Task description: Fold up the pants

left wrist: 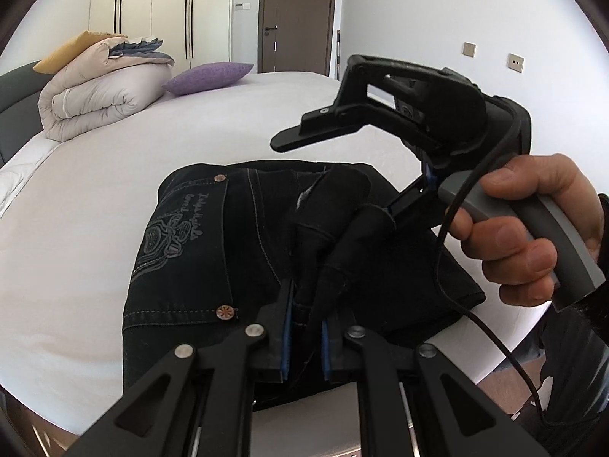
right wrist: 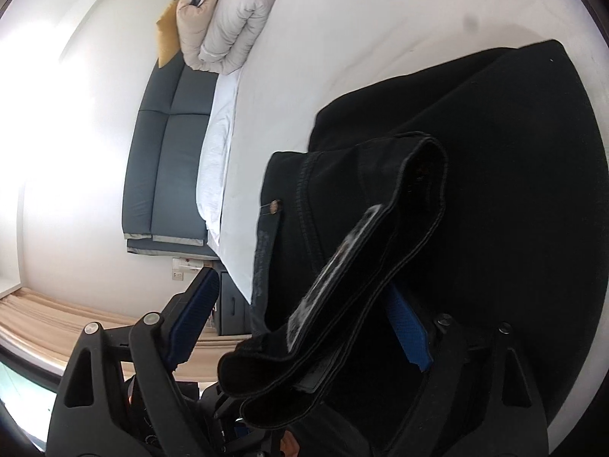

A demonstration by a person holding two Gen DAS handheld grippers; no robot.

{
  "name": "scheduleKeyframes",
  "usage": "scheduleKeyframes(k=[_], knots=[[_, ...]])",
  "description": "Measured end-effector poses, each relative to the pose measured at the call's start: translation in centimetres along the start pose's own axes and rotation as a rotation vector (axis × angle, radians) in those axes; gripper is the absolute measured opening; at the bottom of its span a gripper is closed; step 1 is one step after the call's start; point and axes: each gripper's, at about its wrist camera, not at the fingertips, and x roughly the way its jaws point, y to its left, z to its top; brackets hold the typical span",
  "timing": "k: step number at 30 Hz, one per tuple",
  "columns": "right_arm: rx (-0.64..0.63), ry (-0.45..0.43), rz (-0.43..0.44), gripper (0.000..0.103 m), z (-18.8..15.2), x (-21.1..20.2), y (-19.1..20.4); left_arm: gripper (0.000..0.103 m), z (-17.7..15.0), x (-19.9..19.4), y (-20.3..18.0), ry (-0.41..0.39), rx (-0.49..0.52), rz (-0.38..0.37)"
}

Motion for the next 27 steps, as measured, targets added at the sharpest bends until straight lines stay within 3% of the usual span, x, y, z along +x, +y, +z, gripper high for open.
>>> scheduleKeyframes(k=[2,4,5,8,16,27], knots=[[0.004,0.003,-0.014,0.071,-0.2,0.7,-0.8,0.011,-0.1,0.0,-0.1,0.002,0.005,0.002],[-0.017,0.019,-0.070,0.050,-0.5,1.3,-1.2,0.011,0.0,0.1,-0.6,0.006,0.007,0.000],[-0.023,0.025,-0.088,0.035,-0.6,1.6,-2.1,0.011,-0.1,0.1,-0.6,0.008,0.006,-0.002],[-0.022,0.011,-0.107,0.018,-0.5,1.5,-3.2,0.011,0.1,0.2,-0.8,0.015,0.009,-0.003],[-0.118,-0.081,-0.141,0.014,-0.7,-1.6,-2.5,0.011,1.6,0.6,-3.3,0.019,0.063,-0.060],[-0.097,-0.142,-0.148,0.013,-0.6,-5.9,-3.9,0.011,2.3,2.3,-6.5,0.063,0.121,-0.112]])
